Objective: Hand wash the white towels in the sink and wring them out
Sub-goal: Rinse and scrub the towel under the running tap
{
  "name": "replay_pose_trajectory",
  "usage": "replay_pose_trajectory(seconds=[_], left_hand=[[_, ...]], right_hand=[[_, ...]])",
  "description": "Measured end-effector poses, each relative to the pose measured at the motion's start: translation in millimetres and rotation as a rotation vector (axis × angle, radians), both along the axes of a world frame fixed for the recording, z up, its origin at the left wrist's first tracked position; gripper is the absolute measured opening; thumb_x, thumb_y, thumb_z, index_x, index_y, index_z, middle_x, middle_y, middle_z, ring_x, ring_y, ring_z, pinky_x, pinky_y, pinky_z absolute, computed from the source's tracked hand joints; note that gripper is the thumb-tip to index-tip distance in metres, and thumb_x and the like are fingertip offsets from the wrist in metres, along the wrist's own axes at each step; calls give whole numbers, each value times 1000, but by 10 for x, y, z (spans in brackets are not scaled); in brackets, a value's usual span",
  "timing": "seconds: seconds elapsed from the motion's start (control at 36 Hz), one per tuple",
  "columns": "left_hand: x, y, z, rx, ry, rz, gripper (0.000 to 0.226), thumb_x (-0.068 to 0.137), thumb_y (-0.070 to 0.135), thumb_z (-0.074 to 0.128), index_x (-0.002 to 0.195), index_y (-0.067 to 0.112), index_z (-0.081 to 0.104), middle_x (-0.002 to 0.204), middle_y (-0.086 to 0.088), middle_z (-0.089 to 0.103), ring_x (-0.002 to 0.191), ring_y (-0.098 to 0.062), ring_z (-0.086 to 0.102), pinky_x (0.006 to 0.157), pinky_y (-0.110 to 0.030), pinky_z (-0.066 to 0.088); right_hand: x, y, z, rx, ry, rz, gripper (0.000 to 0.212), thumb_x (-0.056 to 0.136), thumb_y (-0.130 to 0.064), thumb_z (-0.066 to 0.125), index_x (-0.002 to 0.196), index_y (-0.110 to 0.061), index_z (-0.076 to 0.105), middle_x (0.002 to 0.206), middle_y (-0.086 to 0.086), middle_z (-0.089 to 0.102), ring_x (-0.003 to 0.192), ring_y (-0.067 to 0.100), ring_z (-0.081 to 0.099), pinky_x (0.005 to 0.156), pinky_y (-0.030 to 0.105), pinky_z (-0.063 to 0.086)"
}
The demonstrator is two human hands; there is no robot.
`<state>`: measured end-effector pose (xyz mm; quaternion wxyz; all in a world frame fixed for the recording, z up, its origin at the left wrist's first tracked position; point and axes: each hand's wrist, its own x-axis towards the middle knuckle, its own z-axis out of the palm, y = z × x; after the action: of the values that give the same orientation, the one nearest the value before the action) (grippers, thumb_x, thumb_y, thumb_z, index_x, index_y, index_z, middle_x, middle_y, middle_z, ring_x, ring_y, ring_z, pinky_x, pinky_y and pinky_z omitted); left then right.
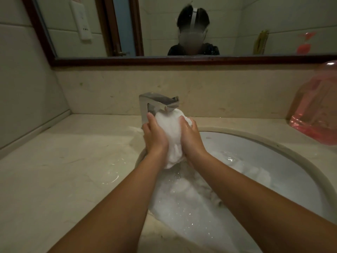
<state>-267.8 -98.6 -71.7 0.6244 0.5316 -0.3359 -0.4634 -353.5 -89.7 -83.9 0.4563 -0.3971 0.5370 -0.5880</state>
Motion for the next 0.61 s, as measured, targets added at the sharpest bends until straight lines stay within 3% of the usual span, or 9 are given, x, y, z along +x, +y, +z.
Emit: replay_pose_trajectory(seconds=[0.08,0.17,0.22,0.31,0.36,0.42,0.5,0.61], left_hand=[[45,-226,-202,27,60,-56,138,43,118,24,138,26,63,135,0,70,125,-29,65,114,-50,46],[15,-359,-386,54,74,-103,144,26,118,31,134,29,66,125,2,75,117,-28,70,108,-49,52],[-4,-309,-330,56,90,-133,143,29,118,33,136,28,65,125,1,74,116,-28,70,107,-48,53],[-23,-220,-233,76,99,-165,130,43,113,37,137,27,65,125,-2,74,114,-29,70,105,-49,54],[-17,-170,-177,112,106,-170,136,38,116,37,137,27,66,124,-4,75,111,-31,71,102,-50,56],[-12,-121,-126,129,89,-164,136,40,115,34,138,26,65,125,-6,74,112,-33,71,103,-51,55],[-3,10,-11,148,65,-161,122,60,107,33,140,22,65,126,-7,73,115,-33,69,106,-50,54],[-20,65,43,146,16,-144,101,85,96,29,136,18,67,124,-7,73,116,-32,68,108,-49,53]], right_hand=[[-23,-5,-32,-13,-19,-21,41,108,-55,49,137,-27,55,125,-2,70,114,20,69,103,45,56],[-41,10,-48,-5,-30,-56,50,104,-61,53,138,-25,59,127,-1,71,116,21,69,106,48,56],[-69,25,-52,-16,-23,-59,52,102,-64,55,137,-25,60,126,0,73,115,22,70,103,47,57],[-110,50,-30,-64,20,-63,40,105,-57,55,127,-25,64,114,-3,76,105,16,73,85,33,59],[-112,68,-16,-104,64,-55,32,107,-53,55,123,-26,64,110,-5,75,101,12,73,79,28,57],[-98,78,-16,-127,92,-42,28,108,-51,53,123,-29,62,111,-7,74,102,9,72,81,27,57],[-75,78,-20,-143,116,-30,34,109,-51,50,132,-29,58,117,-8,71,108,9,70,85,26,56],[-64,36,-59,-145,138,-69,32,109,-57,46,130,-34,54,120,-8,69,113,14,68,102,40,56]])
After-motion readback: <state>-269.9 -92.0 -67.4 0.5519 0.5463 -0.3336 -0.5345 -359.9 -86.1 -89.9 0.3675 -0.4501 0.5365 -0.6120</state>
